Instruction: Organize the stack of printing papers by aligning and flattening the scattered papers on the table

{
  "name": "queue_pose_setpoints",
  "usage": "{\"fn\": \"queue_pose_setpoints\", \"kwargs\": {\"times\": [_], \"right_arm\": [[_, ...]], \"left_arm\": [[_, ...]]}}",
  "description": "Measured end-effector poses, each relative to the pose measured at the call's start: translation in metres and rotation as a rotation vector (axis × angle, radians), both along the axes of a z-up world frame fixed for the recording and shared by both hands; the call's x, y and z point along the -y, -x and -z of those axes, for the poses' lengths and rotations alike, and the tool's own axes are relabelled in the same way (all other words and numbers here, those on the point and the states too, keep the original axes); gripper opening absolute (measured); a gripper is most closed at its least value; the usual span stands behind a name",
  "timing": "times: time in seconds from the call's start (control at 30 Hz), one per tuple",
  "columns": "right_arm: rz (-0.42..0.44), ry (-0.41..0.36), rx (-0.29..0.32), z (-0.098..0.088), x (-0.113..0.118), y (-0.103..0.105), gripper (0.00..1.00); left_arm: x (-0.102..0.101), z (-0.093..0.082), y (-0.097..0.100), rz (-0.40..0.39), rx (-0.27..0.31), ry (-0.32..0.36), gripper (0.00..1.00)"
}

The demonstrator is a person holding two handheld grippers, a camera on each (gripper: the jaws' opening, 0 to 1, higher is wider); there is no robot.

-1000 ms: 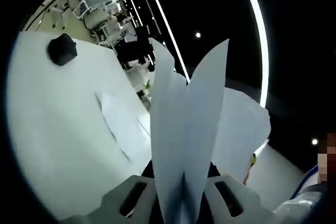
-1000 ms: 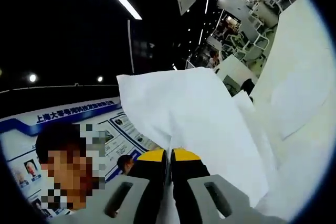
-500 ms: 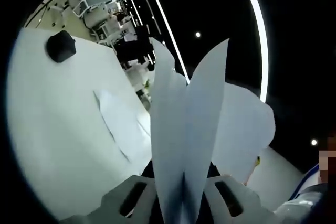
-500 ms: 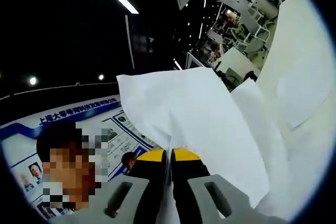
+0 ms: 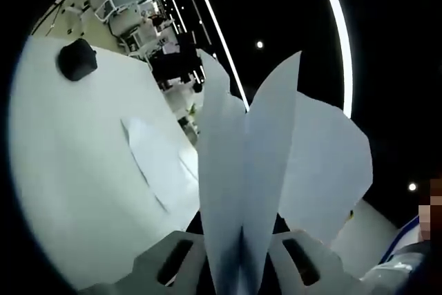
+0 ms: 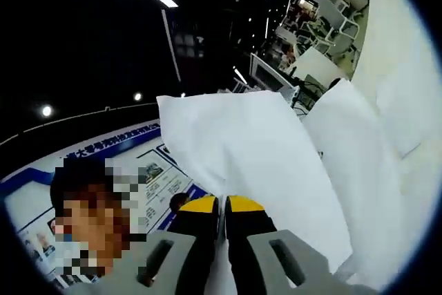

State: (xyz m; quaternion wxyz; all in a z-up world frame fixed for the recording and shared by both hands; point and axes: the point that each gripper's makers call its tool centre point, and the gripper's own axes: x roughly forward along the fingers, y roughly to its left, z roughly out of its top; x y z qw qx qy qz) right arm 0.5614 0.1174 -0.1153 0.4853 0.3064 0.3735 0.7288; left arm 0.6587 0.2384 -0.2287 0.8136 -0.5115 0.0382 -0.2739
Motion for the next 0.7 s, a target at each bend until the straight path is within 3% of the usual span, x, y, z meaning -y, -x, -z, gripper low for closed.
{"fn": "queue_pose_setpoints", "kwargs": {"times": [0.7], "right_arm": [[0.043, 0.034, -0.031, 0.013, 0.000, -0.010, 0.01]], "left_arm": [[0.002, -0.009, 0.004, 0.021, 0.021, 0.014, 0.06]]}}
